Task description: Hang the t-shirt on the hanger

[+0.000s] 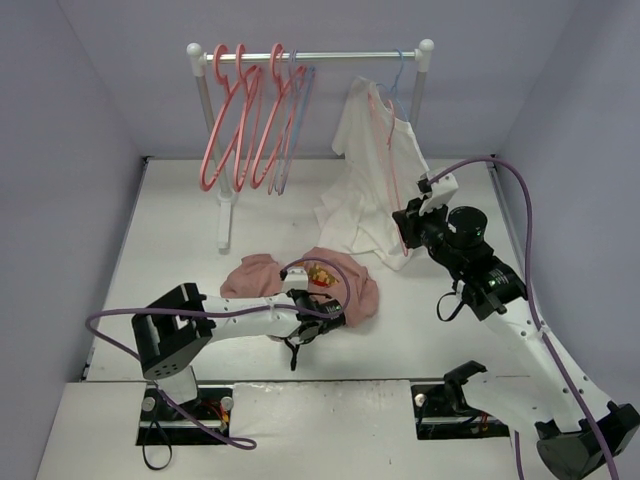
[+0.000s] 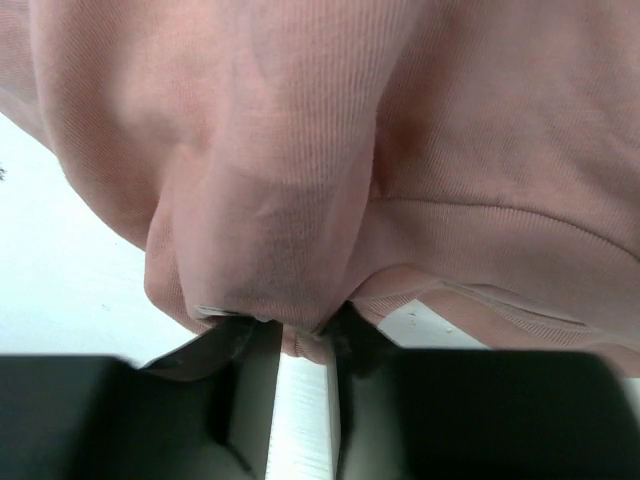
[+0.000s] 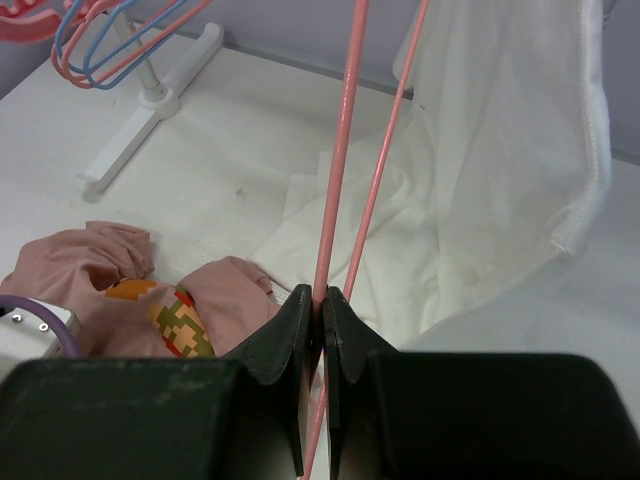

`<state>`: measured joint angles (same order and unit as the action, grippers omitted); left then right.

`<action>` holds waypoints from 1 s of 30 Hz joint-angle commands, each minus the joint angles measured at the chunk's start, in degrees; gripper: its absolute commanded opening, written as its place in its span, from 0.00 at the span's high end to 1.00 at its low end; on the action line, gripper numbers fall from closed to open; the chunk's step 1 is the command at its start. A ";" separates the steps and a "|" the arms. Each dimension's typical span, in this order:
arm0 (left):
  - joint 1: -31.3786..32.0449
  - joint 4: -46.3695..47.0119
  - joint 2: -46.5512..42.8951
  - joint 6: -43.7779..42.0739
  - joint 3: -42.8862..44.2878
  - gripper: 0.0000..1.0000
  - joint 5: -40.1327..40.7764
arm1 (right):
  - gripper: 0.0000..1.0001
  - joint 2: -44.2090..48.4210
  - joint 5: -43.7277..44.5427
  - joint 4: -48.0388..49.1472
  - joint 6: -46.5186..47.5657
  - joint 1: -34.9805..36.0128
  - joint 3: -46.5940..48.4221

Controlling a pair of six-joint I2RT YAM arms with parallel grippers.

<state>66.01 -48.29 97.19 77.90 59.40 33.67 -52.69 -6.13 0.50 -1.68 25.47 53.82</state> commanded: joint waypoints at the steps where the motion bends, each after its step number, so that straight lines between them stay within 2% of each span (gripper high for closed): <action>1: -0.54 -1.95 -6.36 -6.82 1.23 0.90 4.25 | 1.00 1.29 -1.19 2.99 0.25 -0.43 1.20; 3: -0.65 -1.83 -9.77 -11.45 1.94 0.92 4.85 | 1.00 1.40 -2.17 2.62 0.78 -0.43 1.32; 7: -2.38 -1.93 -16.03 -26.15 3.58 0.93 5.00 | 1.00 1.81 -4.53 2.06 1.07 -0.43 1.28; 12: -10.22 -1.83 -24.37 -41.78 6.07 0.99 -0.82 | 1.00 3.46 -12.22 0.84 4.44 -0.34 1.74; 16: -15.43 -2.51 -26.17 -55.02 10.18 0.99 -7.68 | 1.00 5.31 -22.19 -0.32 6.51 -0.34 2.51; 19: -17.55 -2.19 -26.05 -59.63 10.80 0.98 -10.44 | 1.00 5.65 -25.11 -2.15 5.82 -0.36 2.50; 21: -17.85 -1.98 -25.38 -60.05 9.33 0.95 -10.65 | 1.00 5.85 -25.86 -2.52 5.28 -0.43 2.25; 23: -17.94 -1.04 -23.95 -56.04 5.72 0.87 -9.62 | 1.00 6.20 -26.56 -2.52 3.90 -0.34 1.73; 24: -17.94 -0.69 -23.89 -54.14 4.59 0.86 -9.35 | 1.00 6.28 -26.56 -2.52 3.55 -0.42 1.48; 26: -17.94 1.05 -21.48 -47.55 2.32 0.77 -9.73 | 1.00 6.70 -26.38 -2.66 3.17 -0.34 0.38; 30: -17.85 1.11 -18.29 -36.04 1.66 0.65 -6.85 | 1.00 7.08 -25.55 -2.79 2.88 -0.34 -0.37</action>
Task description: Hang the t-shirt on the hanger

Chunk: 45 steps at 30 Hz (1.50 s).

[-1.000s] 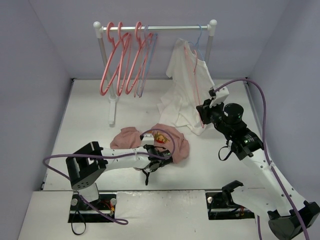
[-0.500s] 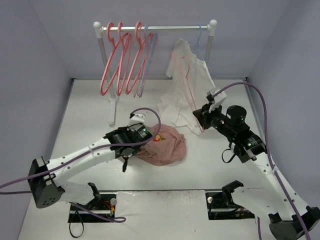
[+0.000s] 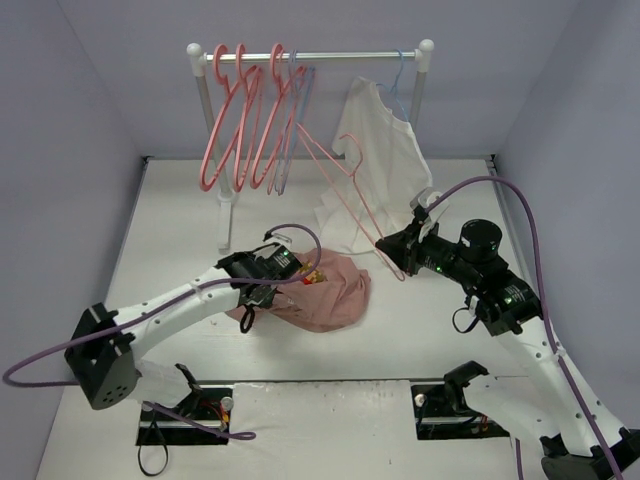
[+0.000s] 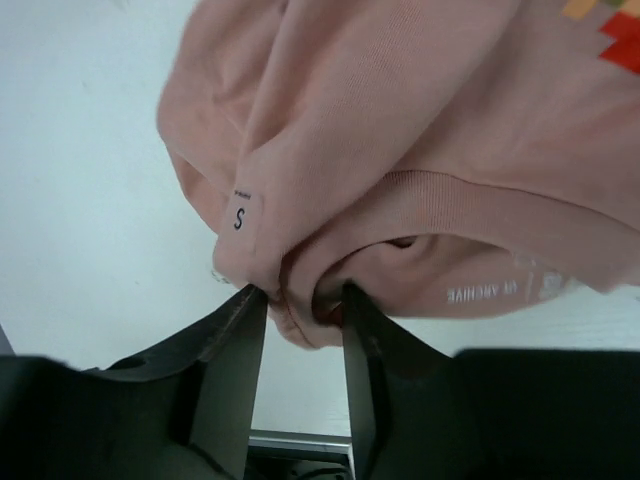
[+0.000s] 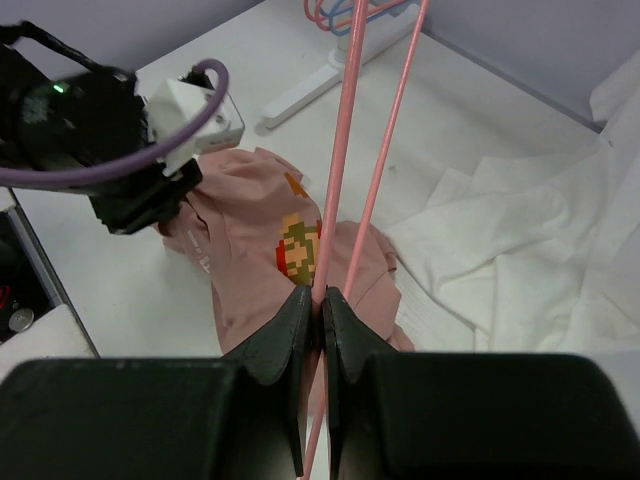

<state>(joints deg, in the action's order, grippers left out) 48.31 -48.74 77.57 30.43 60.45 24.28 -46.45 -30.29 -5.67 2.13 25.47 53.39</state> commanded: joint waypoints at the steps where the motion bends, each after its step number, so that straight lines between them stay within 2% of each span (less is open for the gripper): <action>1: -0.15 1.36 1.54 13.56 0.82 0.59 2.91 | 1.00 0.84 -1.23 3.38 -1.04 -0.34 0.11; 6: 0.03 1.28 -1.36 25.23 -1.72 0.47 2.00 | 1.00 1.03 -0.80 3.12 -1.34 -0.43 -0.04; 11: 0.67 0.99 -4.87 34.00 -6.94 0.46 1.09 | 1.00 1.19 -0.09 3.06 -1.34 -0.34 -0.48; 15: 1.42 -0.71 -5.24 37.92 -8.68 0.58 1.71 | 1.00 1.02 0.32 3.04 -1.26 -0.34 -0.48; 22: 1.70 -3.78 -4.53 39.40 -8.05 0.63 3.67 | 1.00 0.64 0.06 3.03 -1.41 -0.34 -0.66; 29: 1.78 -3.82 -3.93 40.31 -8.86 0.84 4.10 | 1.00 0.58 0.06 3.03 -1.17 -0.34 -0.57; 34: 1.70 -3.82 -3.49 38.43 -8.19 1.00 5.17 | 1.00 0.21 -0.80 2.94 -1.06 -0.34 -0.30; 40: 0.73 -4.51 -7.85 28.90 -3.59 1.00 8.66 | 1.00 0.05 -6.29 2.66 -0.03 -0.43 0.10; 45: -2.48 -4.89 -10.12 16.29 1.59 1.00 10.01 | 1.00 0.56 -10.52 2.34 0.51 -0.34 0.22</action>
<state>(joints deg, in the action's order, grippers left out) 48.05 -52.58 70.33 57.45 56.98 30.49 -46.02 -35.62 -7.16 1.78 25.47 52.47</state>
